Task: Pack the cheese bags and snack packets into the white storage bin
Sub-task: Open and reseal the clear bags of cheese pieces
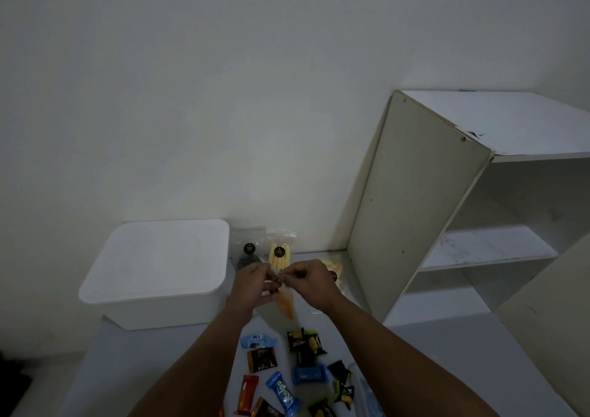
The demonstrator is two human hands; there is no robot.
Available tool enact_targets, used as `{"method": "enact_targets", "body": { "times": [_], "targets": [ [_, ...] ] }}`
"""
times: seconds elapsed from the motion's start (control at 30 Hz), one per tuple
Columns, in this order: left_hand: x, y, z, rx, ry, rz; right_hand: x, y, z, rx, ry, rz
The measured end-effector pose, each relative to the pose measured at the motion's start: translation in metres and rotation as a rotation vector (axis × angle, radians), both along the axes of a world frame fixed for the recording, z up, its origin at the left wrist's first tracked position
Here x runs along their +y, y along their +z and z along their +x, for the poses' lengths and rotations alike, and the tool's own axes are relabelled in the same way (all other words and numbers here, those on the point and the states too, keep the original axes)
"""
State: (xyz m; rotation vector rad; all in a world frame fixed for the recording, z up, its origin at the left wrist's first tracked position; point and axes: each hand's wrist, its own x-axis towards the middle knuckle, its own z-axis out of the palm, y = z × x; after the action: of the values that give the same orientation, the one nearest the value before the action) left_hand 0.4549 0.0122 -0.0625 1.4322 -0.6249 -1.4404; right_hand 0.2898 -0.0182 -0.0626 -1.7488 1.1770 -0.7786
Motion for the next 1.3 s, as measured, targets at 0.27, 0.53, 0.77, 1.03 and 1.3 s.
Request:
{"method": "enact_targets", "body": {
  "times": [0.27, 0.53, 0.77, 1.03, 1.3],
  "targets": [
    [0.002, 0.004, 0.002, -0.043, -0.151, -0.048, 0.005, 0.006, -0.001, -0.074, -0.044, 0.096],
    [0.003, 0.009, 0.002, -0.254, -0.338, -0.045, 0.005, 0.0, -0.008, -0.04, -0.102, 0.173],
    [0.004, 0.013, 0.001, -0.364, -0.467, -0.049, 0.007, 0.004, -0.01, -0.045, -0.04, 0.222],
    [-0.005, 0.022, -0.003, -0.486, -0.345, -0.036, 0.01, 0.007, -0.007, -0.046, 0.026, 0.271],
    [-0.007, 0.022, -0.001, -0.453, -0.311, -0.049, 0.007, 0.011, -0.007, -0.021, -0.023, 0.311]
  ]
}}
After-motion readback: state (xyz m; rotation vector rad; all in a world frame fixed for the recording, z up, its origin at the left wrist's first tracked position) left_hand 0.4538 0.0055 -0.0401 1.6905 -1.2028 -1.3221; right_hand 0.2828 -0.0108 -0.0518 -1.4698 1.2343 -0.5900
